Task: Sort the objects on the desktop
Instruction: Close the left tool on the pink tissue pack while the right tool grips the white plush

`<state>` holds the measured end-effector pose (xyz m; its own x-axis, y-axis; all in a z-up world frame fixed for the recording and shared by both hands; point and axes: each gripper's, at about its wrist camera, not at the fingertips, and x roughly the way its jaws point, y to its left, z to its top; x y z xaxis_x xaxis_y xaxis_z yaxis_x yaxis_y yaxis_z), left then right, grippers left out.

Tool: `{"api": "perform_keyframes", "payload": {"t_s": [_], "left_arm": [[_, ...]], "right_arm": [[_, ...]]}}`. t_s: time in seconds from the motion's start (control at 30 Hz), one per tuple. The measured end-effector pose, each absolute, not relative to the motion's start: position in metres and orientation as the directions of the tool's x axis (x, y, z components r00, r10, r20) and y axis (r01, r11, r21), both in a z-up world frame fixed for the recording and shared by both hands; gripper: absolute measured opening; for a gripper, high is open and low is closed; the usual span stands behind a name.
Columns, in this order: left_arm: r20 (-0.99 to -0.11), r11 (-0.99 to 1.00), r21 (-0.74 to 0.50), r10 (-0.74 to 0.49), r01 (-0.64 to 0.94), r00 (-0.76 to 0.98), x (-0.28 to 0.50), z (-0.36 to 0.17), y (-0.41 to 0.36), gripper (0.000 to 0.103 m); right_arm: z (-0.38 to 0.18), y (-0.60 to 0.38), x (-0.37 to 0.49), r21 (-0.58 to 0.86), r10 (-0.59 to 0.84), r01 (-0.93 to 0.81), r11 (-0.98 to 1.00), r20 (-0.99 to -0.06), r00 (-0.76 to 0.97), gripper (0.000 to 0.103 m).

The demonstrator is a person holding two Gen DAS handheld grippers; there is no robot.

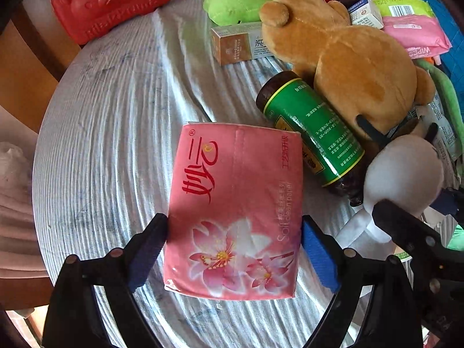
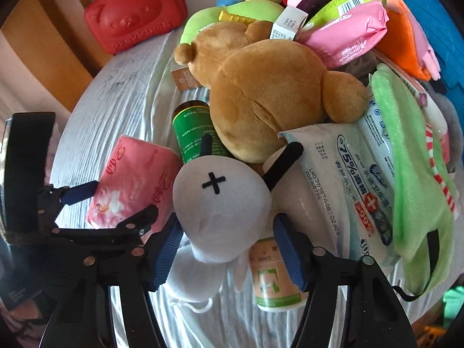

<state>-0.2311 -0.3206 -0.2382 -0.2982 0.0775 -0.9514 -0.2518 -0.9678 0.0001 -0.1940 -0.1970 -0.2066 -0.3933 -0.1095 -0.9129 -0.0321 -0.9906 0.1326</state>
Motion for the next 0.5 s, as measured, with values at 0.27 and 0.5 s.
{"api": "perform_keyframes", "payload": {"t_s": [0.27, 0.5], "left_arm": [[-0.898, -0.974, -0.033, 0.126, -0.222, -0.421, -0.208, -0.195, -0.337, 0.084], [-0.779, -0.981, -0.037, 0.148, -0.191, -0.609, -0.174, -0.121, -0.336, 0.084]], "right_arm": [[-0.178, -0.202, -0.180, 0.125, -0.102, -0.017, -0.992, -0.871, -0.481, 0.052], [-0.104, -0.200, -0.160, 0.079, -0.064, 0.004, -0.997, -0.768, -0.637, 0.052]]}}
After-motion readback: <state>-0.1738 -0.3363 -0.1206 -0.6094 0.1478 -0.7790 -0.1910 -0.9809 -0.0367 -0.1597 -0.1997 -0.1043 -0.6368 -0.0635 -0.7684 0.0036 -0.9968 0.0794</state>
